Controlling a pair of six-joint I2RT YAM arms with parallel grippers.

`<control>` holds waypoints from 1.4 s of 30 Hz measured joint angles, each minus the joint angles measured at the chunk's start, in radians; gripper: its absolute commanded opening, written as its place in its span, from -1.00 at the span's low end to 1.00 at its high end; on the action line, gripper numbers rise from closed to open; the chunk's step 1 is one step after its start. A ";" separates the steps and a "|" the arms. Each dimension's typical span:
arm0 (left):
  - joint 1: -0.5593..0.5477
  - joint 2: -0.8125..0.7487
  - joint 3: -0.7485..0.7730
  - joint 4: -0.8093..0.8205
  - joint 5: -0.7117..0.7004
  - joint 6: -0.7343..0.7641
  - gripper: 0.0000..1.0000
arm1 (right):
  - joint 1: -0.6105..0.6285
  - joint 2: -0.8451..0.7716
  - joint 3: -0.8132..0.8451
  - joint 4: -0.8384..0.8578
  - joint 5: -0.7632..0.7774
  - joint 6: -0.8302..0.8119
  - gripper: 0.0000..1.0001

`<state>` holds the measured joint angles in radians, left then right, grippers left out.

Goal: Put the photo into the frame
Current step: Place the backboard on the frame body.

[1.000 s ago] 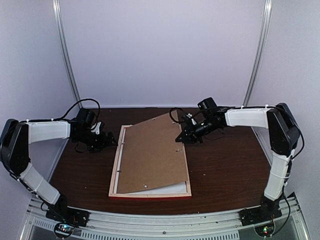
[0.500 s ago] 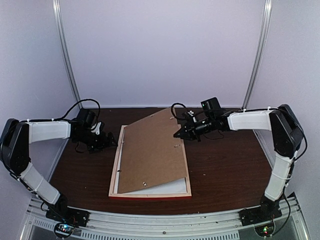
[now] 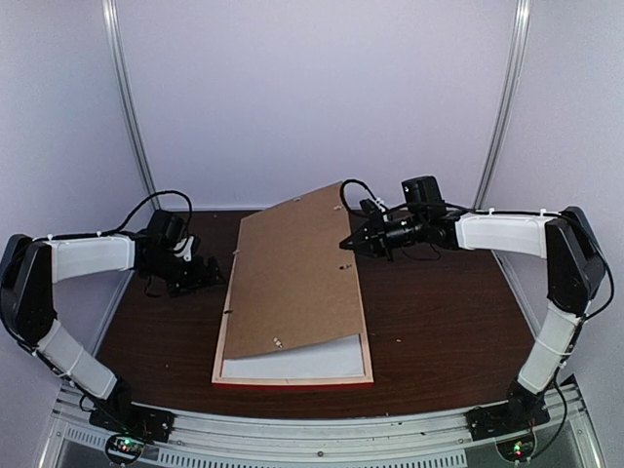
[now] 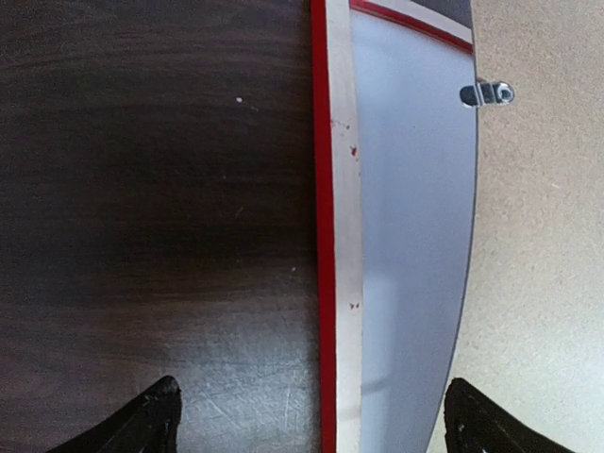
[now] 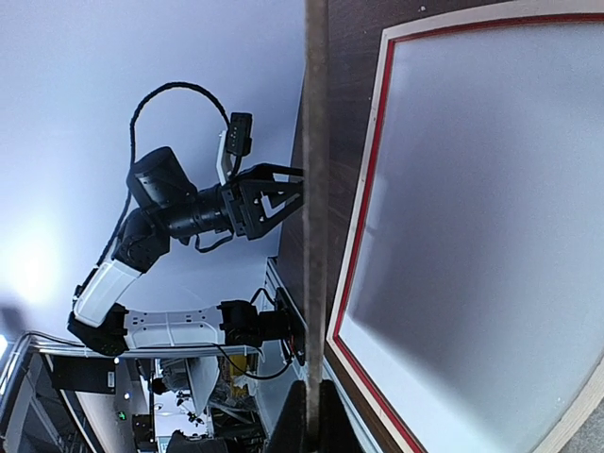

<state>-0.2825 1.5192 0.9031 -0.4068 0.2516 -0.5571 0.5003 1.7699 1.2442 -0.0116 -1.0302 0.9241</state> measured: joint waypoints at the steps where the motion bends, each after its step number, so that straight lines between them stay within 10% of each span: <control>1: 0.000 -0.010 0.000 -0.006 -0.009 0.001 0.96 | 0.000 0.001 0.000 0.006 0.000 0.004 -1.00; 42: 0.000 -0.137 0.004 -0.060 -0.152 0.007 0.95 | 0.018 0.165 -0.047 0.145 -0.018 0.066 -1.00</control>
<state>-0.2825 1.3823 0.9073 -0.4671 0.0994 -0.5503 0.5186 1.9347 1.1973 0.1333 -1.0485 0.9901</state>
